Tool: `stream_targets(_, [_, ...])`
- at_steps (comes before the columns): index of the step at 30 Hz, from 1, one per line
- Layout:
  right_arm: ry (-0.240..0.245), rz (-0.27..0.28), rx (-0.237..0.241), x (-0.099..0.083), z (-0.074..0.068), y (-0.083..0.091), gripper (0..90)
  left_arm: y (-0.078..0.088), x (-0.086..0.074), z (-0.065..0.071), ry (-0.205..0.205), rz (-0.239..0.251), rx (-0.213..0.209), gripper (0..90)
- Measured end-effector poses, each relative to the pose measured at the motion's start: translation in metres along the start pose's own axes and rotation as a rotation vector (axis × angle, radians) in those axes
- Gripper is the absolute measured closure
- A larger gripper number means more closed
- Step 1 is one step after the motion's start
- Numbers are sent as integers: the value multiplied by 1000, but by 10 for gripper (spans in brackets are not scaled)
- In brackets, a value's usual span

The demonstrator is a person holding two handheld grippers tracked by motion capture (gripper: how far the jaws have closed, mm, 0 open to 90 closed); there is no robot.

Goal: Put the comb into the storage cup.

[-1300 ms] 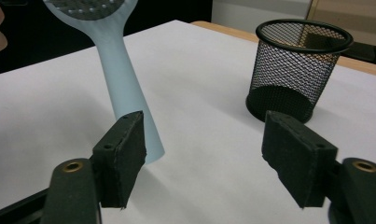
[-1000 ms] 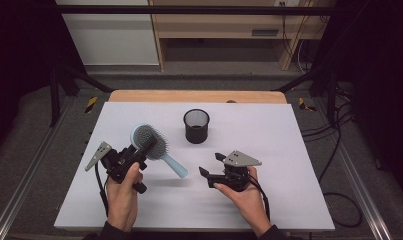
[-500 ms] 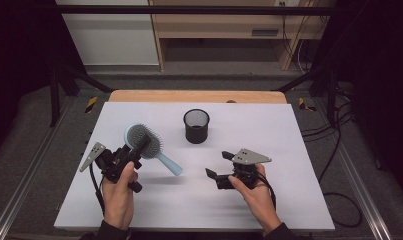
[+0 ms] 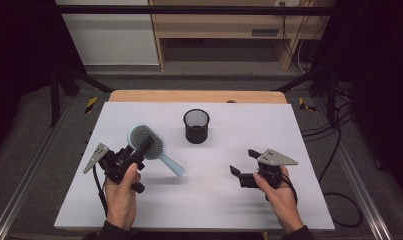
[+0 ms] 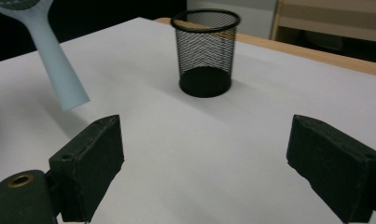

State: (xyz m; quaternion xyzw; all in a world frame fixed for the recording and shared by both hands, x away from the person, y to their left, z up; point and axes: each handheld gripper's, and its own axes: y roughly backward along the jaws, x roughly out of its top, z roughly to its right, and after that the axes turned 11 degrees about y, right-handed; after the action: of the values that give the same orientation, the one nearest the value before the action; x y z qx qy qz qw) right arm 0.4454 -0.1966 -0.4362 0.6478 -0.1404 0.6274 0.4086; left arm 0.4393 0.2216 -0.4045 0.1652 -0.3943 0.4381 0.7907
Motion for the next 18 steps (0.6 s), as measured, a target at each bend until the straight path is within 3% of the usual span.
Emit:
stream_targets(7, [7, 2, -75, -16, 5, 22, 67, -2, 5, 10, -1, 7, -25, 523])
stream_targets(18, [25, -47, -78, -21, -1, 12, 67, -31, 14, 24, -2, 0, -59, 523])
